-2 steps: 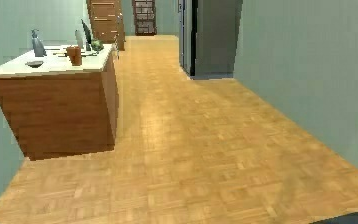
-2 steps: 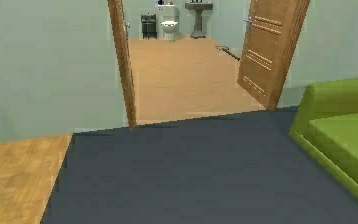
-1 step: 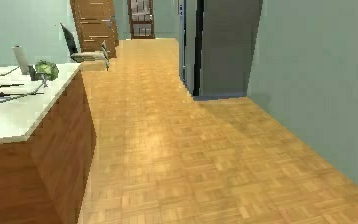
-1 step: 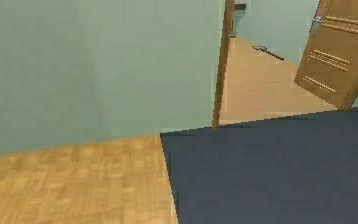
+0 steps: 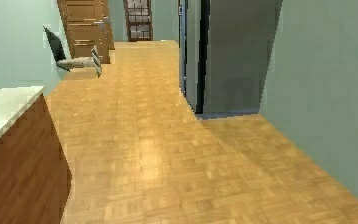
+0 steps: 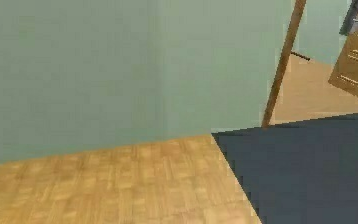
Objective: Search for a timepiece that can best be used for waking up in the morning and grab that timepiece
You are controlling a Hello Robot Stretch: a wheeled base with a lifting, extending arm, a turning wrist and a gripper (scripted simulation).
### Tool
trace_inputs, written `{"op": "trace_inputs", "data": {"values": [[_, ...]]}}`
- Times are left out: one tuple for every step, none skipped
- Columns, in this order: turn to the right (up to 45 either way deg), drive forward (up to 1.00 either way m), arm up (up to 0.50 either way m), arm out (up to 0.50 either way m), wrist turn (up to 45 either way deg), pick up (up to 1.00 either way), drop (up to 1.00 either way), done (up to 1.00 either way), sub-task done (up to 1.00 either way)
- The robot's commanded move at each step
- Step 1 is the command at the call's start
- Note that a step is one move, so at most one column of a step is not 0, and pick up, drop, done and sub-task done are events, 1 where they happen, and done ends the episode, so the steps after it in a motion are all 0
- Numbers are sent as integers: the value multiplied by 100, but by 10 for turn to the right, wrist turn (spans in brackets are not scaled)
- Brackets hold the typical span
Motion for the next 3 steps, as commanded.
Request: {"op": "trace_inputs", "data": {"values": [[-120,0,0,0,0,0,0,0,0],[0,100,0,0,0,0,0,0,0],[0,100,0,0,0,0,0,0,0]]}}
